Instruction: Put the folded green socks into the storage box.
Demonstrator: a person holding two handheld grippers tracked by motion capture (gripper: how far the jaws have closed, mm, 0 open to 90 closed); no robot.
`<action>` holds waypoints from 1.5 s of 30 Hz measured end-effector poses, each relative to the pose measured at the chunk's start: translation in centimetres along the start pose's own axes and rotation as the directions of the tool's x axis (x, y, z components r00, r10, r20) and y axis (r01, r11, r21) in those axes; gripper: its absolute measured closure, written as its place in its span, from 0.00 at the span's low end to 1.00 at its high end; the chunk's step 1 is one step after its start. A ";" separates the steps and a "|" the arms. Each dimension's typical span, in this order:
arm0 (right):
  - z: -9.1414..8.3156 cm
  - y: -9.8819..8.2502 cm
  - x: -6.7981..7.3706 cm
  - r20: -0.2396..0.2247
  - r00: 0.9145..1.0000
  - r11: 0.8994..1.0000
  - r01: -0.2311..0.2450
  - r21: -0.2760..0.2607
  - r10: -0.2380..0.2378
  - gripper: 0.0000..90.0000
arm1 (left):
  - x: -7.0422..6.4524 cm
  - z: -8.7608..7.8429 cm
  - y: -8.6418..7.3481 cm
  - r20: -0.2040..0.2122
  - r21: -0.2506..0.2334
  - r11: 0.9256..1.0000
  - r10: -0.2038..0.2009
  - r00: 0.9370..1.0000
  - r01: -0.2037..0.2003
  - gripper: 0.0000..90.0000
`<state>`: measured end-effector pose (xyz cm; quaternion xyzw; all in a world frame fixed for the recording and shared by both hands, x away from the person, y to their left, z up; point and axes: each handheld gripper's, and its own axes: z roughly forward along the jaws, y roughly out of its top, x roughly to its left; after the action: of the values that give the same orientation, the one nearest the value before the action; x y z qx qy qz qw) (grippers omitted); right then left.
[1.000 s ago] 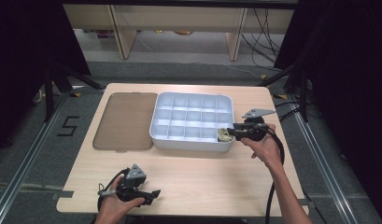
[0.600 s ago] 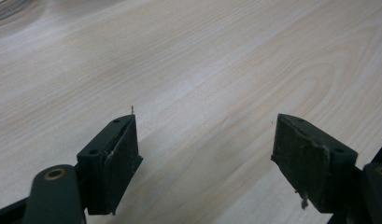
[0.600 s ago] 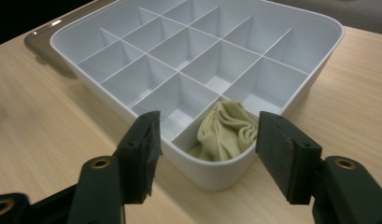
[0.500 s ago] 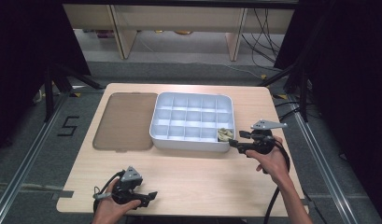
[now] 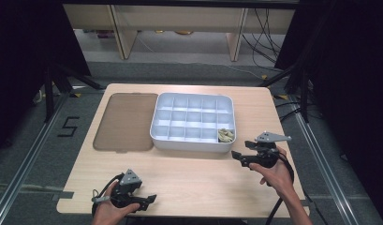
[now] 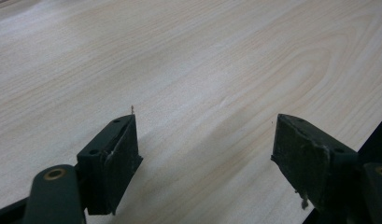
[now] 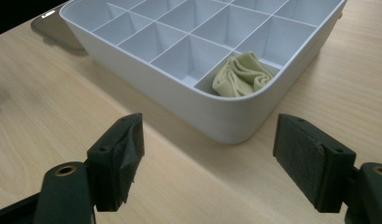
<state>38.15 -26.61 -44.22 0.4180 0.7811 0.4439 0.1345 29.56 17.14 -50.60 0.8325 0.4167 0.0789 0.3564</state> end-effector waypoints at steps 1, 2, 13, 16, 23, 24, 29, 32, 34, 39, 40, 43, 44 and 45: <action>-0.1 -0.1 0.1 -0.001 1.000 1.000 0.001 0.008 -0.001 0.28 | -0.1 -0.1 0.0 0.011 -0.004 1.000 0.002 1.000 -0.002 0.24; -0.1 -0.3 -0.1 0.009 0.999 0.999 0.035 0.001 -0.035 0.28 | 0.0 -0.1 0.0 0.008 -0.004 1.000 0.015 1.000 -0.015 0.24; -0.4 -2.0 1.1 -0.025 0.999 0.999 0.031 0.038 -0.030 0.29 | -0.4 0.0 0.0 0.016 -0.002 1.000 0.022 1.000 -0.022 0.24; -0.5 -2.4 1.7 -0.048 0.999 0.998 0.001 0.059 0.001 0.29 | -0.5 0.0 -0.1 0.014 0.000 1.000 0.009 1.000 -0.009 0.24; -0.9 -3.5 2.4 -0.050 0.999 0.995 -0.008 0.102 0.013 0.29 | -0.8 -0.3 -0.7 0.018 0.001 1.000 0.013 1.000 -0.013 0.24; -0.8 -3.8 2.5 -0.062 0.998 0.994 -0.014 0.111 0.021 0.29 | -1.0 -0.3 -0.8 0.022 -0.008 1.000 0.011 1.000 -0.010 0.24; -0.7 -4.9 2.4 -0.068 0.998 0.991 0.026 0.133 -0.017 0.29 | -1.3 -0.2 -1.0 0.038 0.005 1.000 0.016 0.999 -0.016 0.24; -0.6 -5.7 2.6 -0.082 0.997 0.985 0.015 0.172 -0.001 0.29 | -1.5 -0.1 -1.1 0.040 0.013 1.000 0.018 0.999 -0.019 0.24; -0.5 -6.2 2.9 -0.100 0.994 0.977 -0.011 0.211 0.033 0.28 | -1.6 -0.1 -1.2 0.039 0.022 0.999 0.027 0.999 -0.028 0.24; -0.7 -7.4 2.8 -0.074 0.997 0.979 0.036 0.203 -0.021 0.24 | -1.7 -0.1 -1.1 0.033 0.015 0.999 0.044 0.999 -0.044 0.23; -0.7 -7.4 2.8 -0.074 0.997 0.979 0.036 0.203 -0.021 0.24 | -1.8 -0.1 -1.1 0.038 0.017 0.999 0.033 0.999 -0.034 0.23; -1.0 -8.0 3.3 -0.072 0.997 0.980 0.023 0.197 -0.009 0.21 | -2.1 -0.2 -1.0 0.026 0.006 0.999 0.043 0.999 -0.043 0.23; -1.0 -8.0 3.3 -0.072 0.997 0.980 0.023 0.197 -0.009 0.21 | -2.1 -0.3 -1.0 0.026 0.009 0.999 0.049 0.998 -0.049 0.23; -1.0 -8.0 3.1 -0.074 0.996 0.981 0.053 0.187 -0.040 0.21 | -2.2 -0.3 -1.0 0.026 0.005 0.999 0.050 0.998 -0.050 0.23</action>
<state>31.39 -26.79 -49.63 0.3947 0.8335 0.3787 0.0771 27.43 16.02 -50.67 0.8446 0.3915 0.0757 0.3574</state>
